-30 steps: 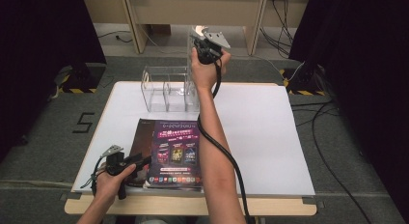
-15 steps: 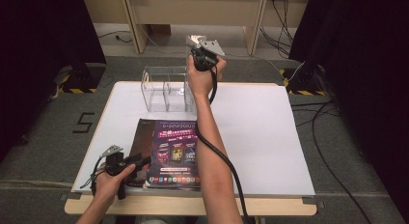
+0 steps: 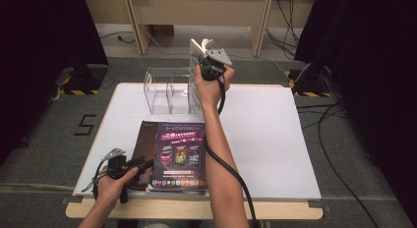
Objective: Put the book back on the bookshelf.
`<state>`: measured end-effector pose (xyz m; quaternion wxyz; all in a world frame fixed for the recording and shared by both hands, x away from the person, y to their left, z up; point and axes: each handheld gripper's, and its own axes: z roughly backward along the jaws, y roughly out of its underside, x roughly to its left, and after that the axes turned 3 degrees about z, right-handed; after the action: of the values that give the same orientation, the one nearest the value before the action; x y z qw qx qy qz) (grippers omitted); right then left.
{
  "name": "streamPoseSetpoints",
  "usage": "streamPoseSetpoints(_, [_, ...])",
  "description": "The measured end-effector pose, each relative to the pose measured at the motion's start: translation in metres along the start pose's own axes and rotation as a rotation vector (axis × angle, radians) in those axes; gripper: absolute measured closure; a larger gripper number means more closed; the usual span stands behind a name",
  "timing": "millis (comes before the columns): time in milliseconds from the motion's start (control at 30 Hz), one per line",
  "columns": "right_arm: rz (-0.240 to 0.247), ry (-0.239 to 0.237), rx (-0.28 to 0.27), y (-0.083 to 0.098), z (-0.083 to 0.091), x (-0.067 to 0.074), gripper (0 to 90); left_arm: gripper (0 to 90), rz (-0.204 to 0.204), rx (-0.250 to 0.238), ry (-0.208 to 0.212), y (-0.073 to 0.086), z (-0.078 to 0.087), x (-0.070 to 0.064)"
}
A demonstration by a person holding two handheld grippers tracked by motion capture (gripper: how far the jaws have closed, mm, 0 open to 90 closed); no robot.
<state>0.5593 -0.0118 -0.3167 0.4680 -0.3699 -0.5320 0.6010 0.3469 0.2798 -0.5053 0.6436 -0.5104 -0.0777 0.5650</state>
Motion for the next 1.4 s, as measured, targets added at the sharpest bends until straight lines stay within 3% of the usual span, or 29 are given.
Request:
streamPoseSetpoints(133, [0.018, -0.035, 0.038, 0.001, 0.014, -0.008, 72.8, 40.7, -0.002, 0.003, 0.005, 0.0, -0.001, -0.001])
streamPoseSetpoints(267, [0.045, -0.066, 0.112, -0.001, 0.025, -0.014, 72.6, 40.8, -0.01, 0.002, 0.009, 0.0, -0.001, -0.004])
streamPoseSetpoints(400, [0.031, -0.094, 0.175, -0.004, 0.034, -0.019, 72.6, 40.7, -0.016, 0.001, 0.013, 0.0, 0.001, -0.005])
streamPoseSetpoints(700, [0.01, -0.109, 0.221, -0.003, 0.044, -0.022, 71.5, 40.7, -0.007, -0.014, 0.011, -0.002, 0.004, -0.004])
streamPoseSetpoints(967, [0.016, -0.122, 0.299, -0.012, 0.045, -0.025, 67.2, 40.7, -0.01, -0.01, 0.015, -0.001, 0.002, -0.006])
streamPoseSetpoints(1400, [0.042, -0.12, 0.338, -0.029, 0.03, -0.022, 64.2, 40.7, -0.009, -0.008, 0.014, -0.001, 0.002, -0.006])
